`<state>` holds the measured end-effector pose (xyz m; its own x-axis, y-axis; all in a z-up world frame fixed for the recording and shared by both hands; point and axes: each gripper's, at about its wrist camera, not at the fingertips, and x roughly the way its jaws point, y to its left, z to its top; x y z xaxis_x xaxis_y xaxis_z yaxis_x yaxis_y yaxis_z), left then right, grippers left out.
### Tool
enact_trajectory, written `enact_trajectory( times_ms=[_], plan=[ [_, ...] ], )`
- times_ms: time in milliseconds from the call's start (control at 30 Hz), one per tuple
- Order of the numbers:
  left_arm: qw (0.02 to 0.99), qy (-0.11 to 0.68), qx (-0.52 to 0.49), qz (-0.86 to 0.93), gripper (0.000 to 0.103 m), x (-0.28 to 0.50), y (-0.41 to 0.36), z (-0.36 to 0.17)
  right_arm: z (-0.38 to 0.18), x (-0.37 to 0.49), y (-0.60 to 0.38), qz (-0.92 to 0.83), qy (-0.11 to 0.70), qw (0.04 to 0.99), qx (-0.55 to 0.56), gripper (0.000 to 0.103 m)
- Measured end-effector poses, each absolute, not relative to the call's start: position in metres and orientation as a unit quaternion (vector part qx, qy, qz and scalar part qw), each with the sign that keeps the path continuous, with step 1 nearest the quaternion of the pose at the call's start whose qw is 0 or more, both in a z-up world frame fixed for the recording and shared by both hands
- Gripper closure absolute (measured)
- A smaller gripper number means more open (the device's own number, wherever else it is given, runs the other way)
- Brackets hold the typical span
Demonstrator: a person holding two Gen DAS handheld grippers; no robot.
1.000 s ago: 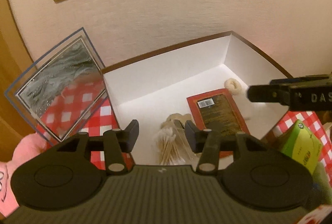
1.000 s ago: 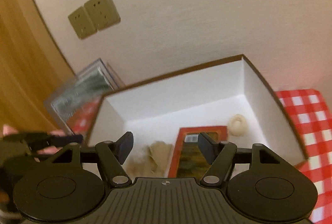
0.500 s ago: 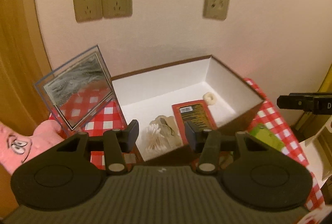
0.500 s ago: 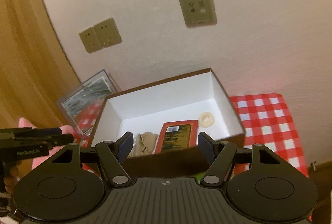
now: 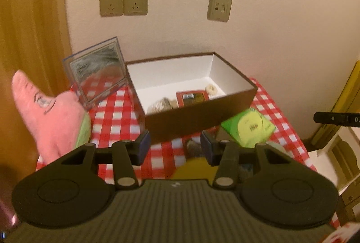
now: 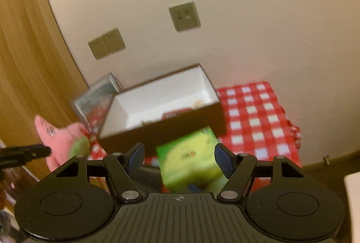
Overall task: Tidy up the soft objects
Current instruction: 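Move both grippers back toward the items on the table, then grasp the black round pad with red centre with the left gripper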
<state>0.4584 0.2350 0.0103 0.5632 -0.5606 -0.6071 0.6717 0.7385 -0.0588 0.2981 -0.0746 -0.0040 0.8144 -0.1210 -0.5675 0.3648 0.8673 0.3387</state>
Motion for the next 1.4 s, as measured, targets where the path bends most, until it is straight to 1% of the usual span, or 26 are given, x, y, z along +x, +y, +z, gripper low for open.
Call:
enact_trajectory(
  times_ms=[300,367,700,800,1067,1300,1400],
  plan=[
    [0.874,0.342,0.083,-0.335,0.057,0.377,0.241,-0.017,-0.037,0.243,-0.063,-0.109,0.326,0.918,0.196,0.034],
    [0.87,0.351,0.084,-0.334,0.054,0.36,0.238,-0.026,-0.044,0.236,-0.064,-0.105,0.335,0.914,0.202,0.034],
    [0.849,0.401,0.092,-0.332,0.052,0.302,0.21,-0.069,-0.074,0.201,-0.061,-0.095,0.374,0.902,0.194,0.034],
    [0.843,0.41,0.1,-0.334,0.052,0.292,0.201,-0.077,-0.082,0.193,-0.06,-0.09,0.384,0.898,0.194,0.034],
    [0.842,0.414,0.123,-0.324,0.044,0.276,0.187,-0.092,-0.097,0.181,-0.06,-0.084,0.404,0.889,0.2,0.034],
    [0.839,0.417,0.129,-0.324,0.043,0.274,0.18,-0.107,-0.107,0.18,-0.06,-0.085,0.418,0.882,0.199,0.034],
    [0.839,0.413,0.133,-0.329,0.041,0.276,0.178,-0.113,-0.113,0.182,-0.062,-0.09,0.425,0.878,0.201,0.034]
  ],
)
